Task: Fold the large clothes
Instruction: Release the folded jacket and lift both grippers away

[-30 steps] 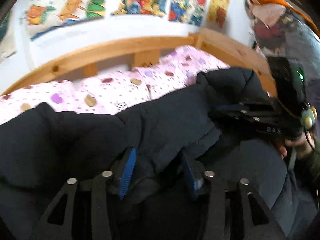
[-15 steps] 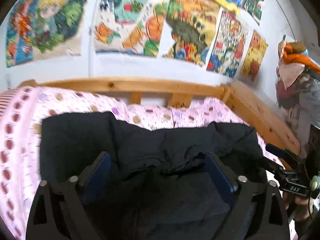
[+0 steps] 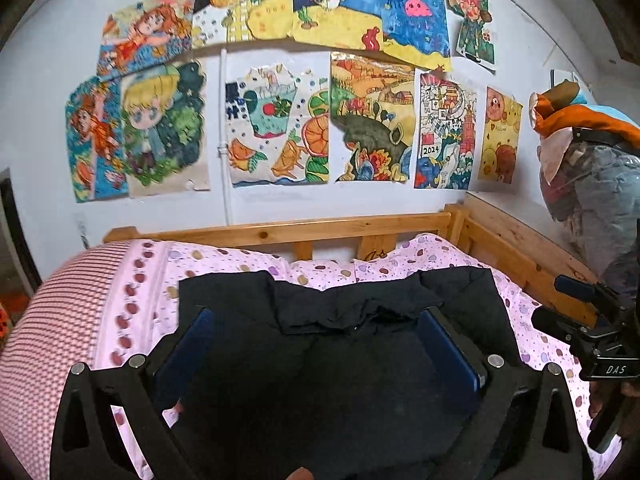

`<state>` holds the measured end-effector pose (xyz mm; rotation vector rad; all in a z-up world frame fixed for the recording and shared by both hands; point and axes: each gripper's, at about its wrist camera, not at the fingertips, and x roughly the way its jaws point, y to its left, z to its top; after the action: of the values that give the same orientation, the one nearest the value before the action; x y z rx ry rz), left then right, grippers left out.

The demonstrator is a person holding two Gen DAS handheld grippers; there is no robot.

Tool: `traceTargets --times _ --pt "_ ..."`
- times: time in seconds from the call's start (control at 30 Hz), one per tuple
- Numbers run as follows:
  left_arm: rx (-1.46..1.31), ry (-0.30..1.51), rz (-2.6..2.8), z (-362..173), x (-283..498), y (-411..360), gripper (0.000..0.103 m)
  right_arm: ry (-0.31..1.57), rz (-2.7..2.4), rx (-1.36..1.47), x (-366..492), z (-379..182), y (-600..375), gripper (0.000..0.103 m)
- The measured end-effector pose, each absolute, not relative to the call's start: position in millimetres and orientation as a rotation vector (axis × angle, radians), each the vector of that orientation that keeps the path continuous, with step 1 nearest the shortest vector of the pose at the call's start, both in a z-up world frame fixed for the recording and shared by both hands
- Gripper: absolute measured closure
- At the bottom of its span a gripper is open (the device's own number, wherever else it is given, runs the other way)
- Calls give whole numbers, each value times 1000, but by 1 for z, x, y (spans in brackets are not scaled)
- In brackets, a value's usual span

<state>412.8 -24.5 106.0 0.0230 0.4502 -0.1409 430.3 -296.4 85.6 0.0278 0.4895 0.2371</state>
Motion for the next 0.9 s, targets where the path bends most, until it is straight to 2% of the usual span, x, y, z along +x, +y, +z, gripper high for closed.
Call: traceTargets --times 0.9 --pt "93 437 -136 114 286 -2 0 548 218 -74 298 110 -275 6"
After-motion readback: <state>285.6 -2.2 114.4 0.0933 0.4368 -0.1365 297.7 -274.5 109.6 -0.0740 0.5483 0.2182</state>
